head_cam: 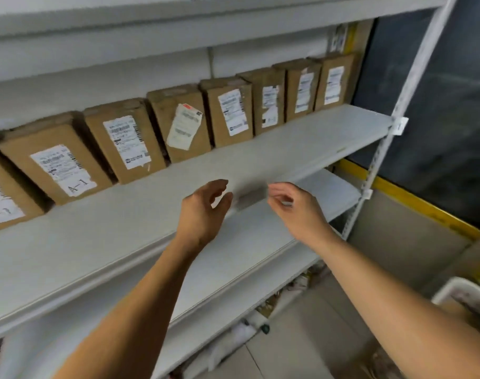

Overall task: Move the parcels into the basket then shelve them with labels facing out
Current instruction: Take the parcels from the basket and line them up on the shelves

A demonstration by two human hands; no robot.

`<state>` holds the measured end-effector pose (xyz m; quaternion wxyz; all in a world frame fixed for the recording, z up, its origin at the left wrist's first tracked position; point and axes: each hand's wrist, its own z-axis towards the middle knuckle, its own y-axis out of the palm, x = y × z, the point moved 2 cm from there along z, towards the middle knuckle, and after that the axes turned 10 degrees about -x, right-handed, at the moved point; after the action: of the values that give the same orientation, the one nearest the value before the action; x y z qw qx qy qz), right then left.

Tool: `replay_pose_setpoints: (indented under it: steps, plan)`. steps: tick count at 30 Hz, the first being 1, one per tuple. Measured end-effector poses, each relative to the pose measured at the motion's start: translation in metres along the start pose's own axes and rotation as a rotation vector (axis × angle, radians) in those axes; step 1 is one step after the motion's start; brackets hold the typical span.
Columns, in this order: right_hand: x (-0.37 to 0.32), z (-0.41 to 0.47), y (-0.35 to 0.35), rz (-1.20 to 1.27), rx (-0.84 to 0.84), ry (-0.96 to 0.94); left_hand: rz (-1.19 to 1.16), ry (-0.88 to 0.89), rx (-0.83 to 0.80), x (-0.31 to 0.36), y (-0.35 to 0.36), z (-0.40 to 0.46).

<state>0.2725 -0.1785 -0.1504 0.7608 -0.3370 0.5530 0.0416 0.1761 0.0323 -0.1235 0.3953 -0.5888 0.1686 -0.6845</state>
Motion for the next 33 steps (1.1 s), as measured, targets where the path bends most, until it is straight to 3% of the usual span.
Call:
replay_pose_setpoints:
  steps: [10,16,26,33]
  plan:
    - [0.125,-0.074,-0.14,-0.084,0.329,0.379,-0.055,0.149,-0.387,0.081,0.199,0.088]
    - [0.2,-0.155,-0.185,-0.116,0.506,0.717,-0.132,0.227,-0.77,0.121,0.337,0.106]
    - [0.272,-0.3,-0.233,-0.025,0.711,1.078,-0.08,0.333,-1.194,0.207,0.526,0.044]
    - [0.348,-0.383,-0.287,0.056,0.71,1.2,0.048,0.293,-1.289,0.249,0.63,-0.006]
